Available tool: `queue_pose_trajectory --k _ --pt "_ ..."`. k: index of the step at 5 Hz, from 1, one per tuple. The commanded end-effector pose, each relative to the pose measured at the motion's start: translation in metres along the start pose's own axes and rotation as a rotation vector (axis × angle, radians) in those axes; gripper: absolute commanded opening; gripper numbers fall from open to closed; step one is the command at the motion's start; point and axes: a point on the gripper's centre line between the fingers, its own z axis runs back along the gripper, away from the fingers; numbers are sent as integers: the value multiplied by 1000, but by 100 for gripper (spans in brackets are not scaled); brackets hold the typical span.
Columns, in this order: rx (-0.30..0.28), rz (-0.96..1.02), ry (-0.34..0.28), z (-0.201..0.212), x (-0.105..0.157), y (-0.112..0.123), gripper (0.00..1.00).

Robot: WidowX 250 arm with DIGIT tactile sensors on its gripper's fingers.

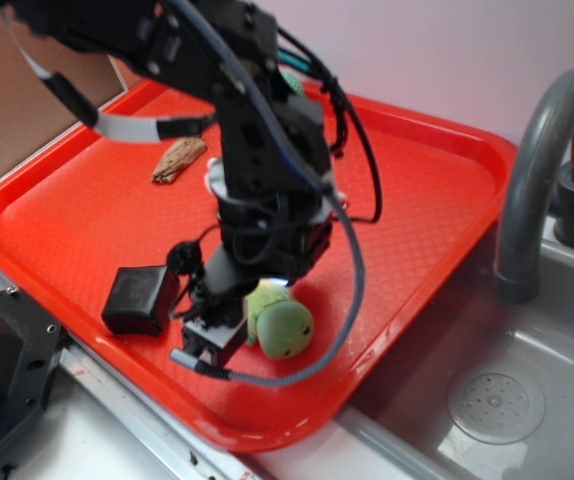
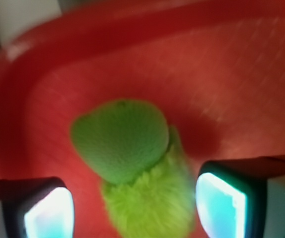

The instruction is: Grab the green animal.

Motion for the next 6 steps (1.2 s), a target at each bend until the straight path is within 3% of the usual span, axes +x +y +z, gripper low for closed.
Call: queue_pose_trajectory --k 1,2,3,4,5,6 --pt "30 38 56 -19 1 -4 100" --pt "44 71 50 -24 1 -1 0" --pt "40 76 8 -16 -2 -4 0" --pt "33 310 -169 27 -36 4 0" --pt "-44 549 -263 71 -69 14 0" --pt "-86 786 -378 97 -97 5 0"
